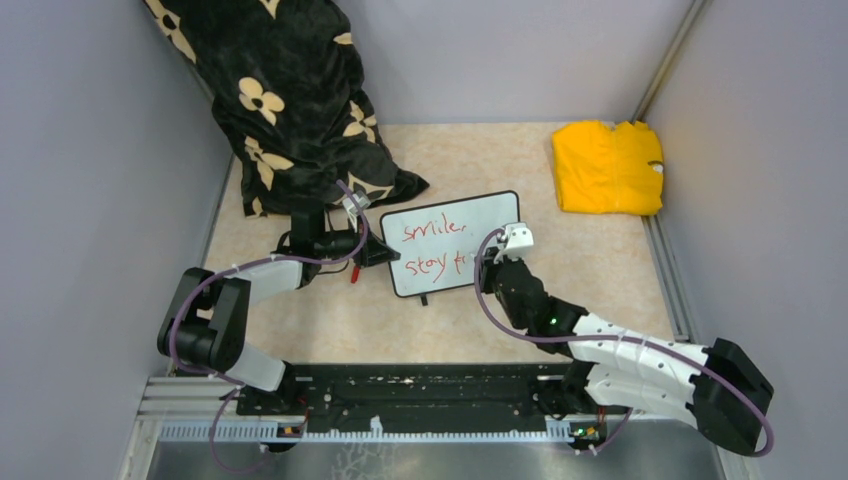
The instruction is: Write a sentence on the whiteboard
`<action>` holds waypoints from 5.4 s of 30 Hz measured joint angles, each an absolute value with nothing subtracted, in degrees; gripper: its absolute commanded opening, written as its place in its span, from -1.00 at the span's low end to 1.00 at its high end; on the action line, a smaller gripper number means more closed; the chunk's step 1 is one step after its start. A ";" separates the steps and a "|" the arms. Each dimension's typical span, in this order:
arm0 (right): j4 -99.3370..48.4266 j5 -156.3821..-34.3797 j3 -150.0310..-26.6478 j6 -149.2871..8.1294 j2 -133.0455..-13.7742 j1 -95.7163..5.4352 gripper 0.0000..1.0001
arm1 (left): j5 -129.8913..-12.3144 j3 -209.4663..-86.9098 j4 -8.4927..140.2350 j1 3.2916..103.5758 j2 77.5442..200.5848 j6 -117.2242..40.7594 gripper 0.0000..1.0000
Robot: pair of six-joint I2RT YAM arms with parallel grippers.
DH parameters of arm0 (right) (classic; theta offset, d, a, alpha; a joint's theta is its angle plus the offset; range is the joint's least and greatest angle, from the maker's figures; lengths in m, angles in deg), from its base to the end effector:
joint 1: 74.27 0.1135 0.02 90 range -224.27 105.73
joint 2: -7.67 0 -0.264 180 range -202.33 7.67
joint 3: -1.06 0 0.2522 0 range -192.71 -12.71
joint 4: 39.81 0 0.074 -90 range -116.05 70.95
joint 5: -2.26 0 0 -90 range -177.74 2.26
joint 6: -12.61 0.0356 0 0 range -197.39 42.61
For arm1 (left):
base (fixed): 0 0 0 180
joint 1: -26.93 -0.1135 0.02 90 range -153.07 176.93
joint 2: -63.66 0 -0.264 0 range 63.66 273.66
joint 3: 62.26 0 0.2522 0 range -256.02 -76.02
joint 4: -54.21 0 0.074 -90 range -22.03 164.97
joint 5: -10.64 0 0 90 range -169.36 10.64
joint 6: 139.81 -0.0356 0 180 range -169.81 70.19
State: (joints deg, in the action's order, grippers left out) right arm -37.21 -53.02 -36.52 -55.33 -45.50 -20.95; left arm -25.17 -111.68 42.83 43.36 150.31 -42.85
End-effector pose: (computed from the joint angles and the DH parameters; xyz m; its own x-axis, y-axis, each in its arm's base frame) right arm 0.1374 0.1505 0.2248 -0.2990 0.1154 -0.9473 -0.2413 0.9513 0.1920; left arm 0.2707 -0.1099 0.1831 -0.5200 0.0794 -0.8505 0.8085 0.3671 -0.4600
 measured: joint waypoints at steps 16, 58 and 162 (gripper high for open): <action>-38.08 -53.48 -36.52 -55.24 -46.61 -21.12 -1.00 | -25.17 -111.72 42.81 43.36 150.35 -42.85 -1.00; -36.73 -54.16 -37.04 -55.11 -46.52 -21.17 -1.00 | -25.17 -111.72 42.81 43.36 150.40 -42.85 -1.00; -36.29 -53.30 -39.45 -54.59 -44.18 -27.96 -1.00 | -25.15 -111.90 42.98 43.36 150.57 -42.85 -1.00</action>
State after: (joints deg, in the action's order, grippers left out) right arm -36.29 -53.30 -39.45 -54.59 -44.18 -27.96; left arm -25.15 -111.90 42.98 43.36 150.57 -42.85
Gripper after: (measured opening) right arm 0.124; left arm 0.157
